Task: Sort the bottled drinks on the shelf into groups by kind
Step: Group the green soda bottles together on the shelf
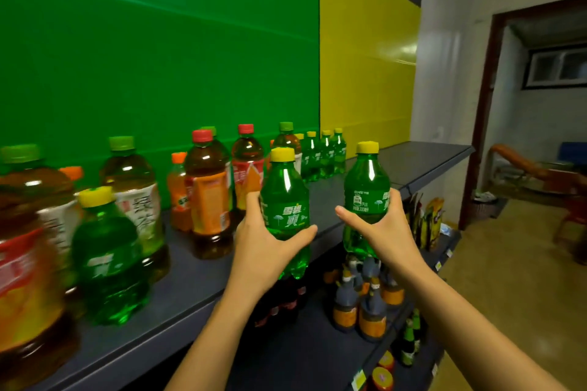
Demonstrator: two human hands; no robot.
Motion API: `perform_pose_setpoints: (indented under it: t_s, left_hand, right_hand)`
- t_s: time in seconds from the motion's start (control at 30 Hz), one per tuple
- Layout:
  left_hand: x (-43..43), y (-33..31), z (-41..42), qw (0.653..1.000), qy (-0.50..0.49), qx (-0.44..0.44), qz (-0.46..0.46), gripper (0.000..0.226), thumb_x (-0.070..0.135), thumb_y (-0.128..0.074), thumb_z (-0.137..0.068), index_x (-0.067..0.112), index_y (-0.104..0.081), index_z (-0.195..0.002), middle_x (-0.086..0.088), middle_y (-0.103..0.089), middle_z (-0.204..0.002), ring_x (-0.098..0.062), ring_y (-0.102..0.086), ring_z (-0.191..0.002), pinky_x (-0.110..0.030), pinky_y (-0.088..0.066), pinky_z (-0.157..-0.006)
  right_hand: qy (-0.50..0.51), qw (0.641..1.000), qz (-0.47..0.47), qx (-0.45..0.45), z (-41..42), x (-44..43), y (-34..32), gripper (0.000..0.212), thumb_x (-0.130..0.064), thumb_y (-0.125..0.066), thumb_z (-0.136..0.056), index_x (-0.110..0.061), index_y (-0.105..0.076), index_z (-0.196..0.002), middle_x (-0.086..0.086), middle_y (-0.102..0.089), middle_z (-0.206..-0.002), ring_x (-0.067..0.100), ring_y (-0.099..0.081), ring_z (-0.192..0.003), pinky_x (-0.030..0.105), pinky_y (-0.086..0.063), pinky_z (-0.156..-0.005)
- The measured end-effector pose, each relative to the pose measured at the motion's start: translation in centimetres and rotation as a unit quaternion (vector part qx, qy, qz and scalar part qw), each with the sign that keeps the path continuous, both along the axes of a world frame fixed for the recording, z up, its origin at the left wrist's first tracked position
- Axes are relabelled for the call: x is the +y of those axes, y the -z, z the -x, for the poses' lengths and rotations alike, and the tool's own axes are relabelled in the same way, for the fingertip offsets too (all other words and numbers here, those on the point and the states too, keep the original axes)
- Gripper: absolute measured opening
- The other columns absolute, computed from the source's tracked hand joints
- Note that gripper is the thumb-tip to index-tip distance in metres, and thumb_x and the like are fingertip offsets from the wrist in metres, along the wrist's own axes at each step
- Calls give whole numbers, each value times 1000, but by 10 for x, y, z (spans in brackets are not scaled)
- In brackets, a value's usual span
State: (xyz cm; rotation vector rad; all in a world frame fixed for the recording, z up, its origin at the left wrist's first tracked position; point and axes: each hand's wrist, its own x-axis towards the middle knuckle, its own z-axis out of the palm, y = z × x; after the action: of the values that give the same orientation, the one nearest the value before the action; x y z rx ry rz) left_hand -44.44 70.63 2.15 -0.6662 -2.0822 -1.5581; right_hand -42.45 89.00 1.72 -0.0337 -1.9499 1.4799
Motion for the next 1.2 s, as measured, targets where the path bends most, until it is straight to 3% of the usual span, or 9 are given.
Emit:
perform_pose_setpoints:
  t_s: [0.17, 0.3, 0.47, 0.6, 0.63, 0.7, 0.77, 0.93, 1.2]
  left_hand:
    - [59, -1, 50, 1000, 7, -15, 4, 64, 27, -83, -61, 25, -42, -111, 10, -61, -103, -9, -61, -97, -22, -50, -79]
    - [103, 1, 82, 1000, 2, -19, 1, 70, 28, -83, -63, 26, -39, -117, 11, -60, -109, -9, -59, -101, -16, -46, -79]
    - [152, 4, 117, 999, -36, 11, -3, 70, 22, -85, -61, 36, -36, -110, 23, -55, -103, 0, -57, -99, 3, -39, -73]
    - [188, 2, 146, 996, -83, 10, -3, 70, 27, -85, -60, 30, -40, -114, 25, -55, -102, 6, -55, -99, 0, -40, -75]
    - [195, 0, 153, 995, -100, 6, 0, 71, 29, -85, -59, 26, -41, -115, 24, -55, -102, 6, -55, -98, -1, -41, -75]
    - [208, -3, 167, 991, -135, 6, 6, 72, 30, -85, -58, 23, -42, -115, 25, -54, -100, 10, -53, -93, 3, -38, -72]
    - [218, -4, 180, 987, -162, 10, 6, 71, 29, -85, -59, 20, -43, -115, 26, -54, -99, 12, -52, -92, 5, -37, -72]
    - [227, -3, 220, 978, -206, -2, 20, 76, 26, -86, -58, 15, -43, -119, 17, -57, -101, -5, -56, -101, -14, -41, -85]
    - [220, 21, 283, 968, -244, -52, 32, 77, 22, -87, -57, 15, -38, -116, 3, -62, -111, -14, -61, -106, -33, -49, -94]
  right_hand:
    - [-10, 1000, 6, -3, 45, 52, -1, 65, -35, -77, -70, -22, -36, -119, -16, -53, -103, 1, -55, -97, 25, -49, -79]
    - [-34, 999, 8, -3, 79, 93, 0, 65, -35, -74, -72, -27, -30, -120, -20, -50, -105, -2, -53, -99, 29, -48, -88]
    - [-95, 995, -8, -17, 126, 144, 3, 66, -37, -70, -76, -31, -24, -123, -23, -48, -112, 0, -52, -105, 35, -47, -97]
    - [-166, 985, -12, -52, 170, 185, 1, 68, -38, -66, -82, -36, -16, -127, -33, -40, -109, -3, -50, -91, 18, -45, -80]
    - [-183, 981, -12, -65, 181, 194, 1, 66, -41, -67, -80, -35, -19, -125, -28, -44, -115, -2, -53, -93, 20, -47, -82]
    - [-208, 974, -10, -88, 205, 209, 0, 70, -46, -68, -75, -31, -25, -129, -9, -50, -128, 12, -56, -107, 39, -48, -94]
    - [-238, 967, -14, -91, 229, 220, 1, 64, -39, -67, -78, -26, -29, -128, -3, -51, -128, 17, -55, -112, 45, -46, -98]
    - [-282, 954, -71, -71, 278, 219, 4, 97, -60, -67, -65, -22, -20, -140, 0, -34, -145, 17, -36, -133, 46, -35, -108]
    - [-328, 939, -78, -72, 348, 183, 10, 90, -41, -70, -76, -12, -17, -142, 8, -31, -146, 22, -33, -135, 46, -32, -111]
